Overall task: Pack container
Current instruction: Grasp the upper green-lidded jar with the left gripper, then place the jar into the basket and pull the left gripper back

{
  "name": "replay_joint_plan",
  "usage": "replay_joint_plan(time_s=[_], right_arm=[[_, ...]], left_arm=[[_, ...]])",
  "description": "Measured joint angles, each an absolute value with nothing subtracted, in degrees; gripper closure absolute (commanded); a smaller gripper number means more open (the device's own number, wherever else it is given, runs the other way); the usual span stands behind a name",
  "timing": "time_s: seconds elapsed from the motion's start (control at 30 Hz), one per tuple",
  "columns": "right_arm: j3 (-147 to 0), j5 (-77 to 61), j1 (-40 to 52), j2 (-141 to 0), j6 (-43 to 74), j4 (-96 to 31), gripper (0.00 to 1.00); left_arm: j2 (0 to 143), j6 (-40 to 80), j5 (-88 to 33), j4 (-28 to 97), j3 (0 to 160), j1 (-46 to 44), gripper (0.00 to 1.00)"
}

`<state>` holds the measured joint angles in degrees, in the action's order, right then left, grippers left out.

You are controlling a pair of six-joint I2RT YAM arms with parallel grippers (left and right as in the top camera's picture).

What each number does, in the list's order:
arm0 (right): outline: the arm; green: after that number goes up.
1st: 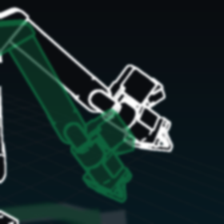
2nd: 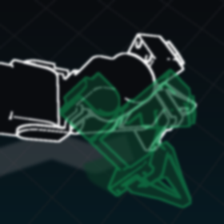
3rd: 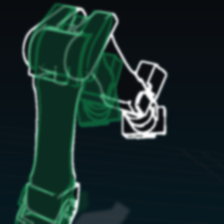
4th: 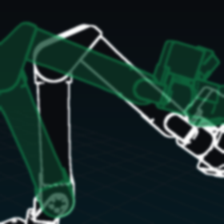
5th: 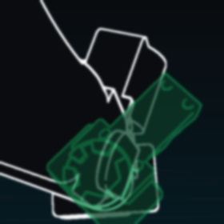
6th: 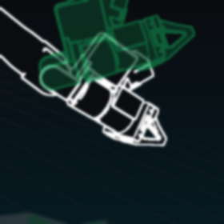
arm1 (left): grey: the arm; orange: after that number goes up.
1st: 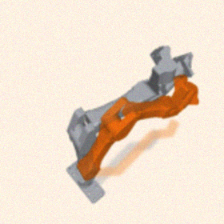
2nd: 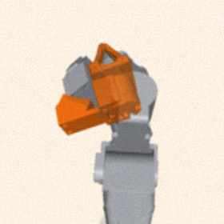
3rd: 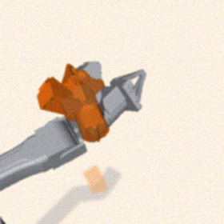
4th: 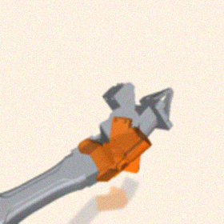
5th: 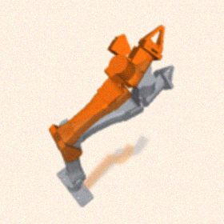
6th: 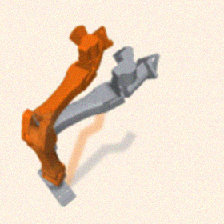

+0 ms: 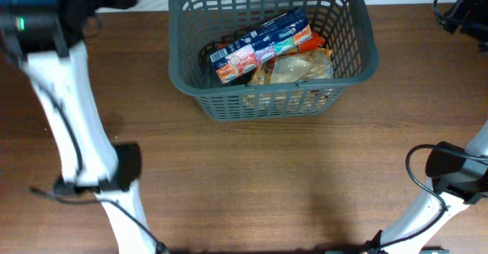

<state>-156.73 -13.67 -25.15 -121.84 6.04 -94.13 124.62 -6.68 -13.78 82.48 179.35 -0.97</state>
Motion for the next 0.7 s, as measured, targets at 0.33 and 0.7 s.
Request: replay_joint_plan(time_s=[0.33, 0.7], right_arm=[[-156.7, -13.7, -25.1, -121.8, 6.0, -94.1, 0.01], [-156.7, -13.7, -25.1, -121.8, 6.0, -94.1, 0.01]], left_arm=[[122.1, -24.3, -11.3, 85.7, 169.0, -22.4, 0.98], [128.9, -31.3, -2.7, 85.3, 134.8, -23.9, 0.98]])
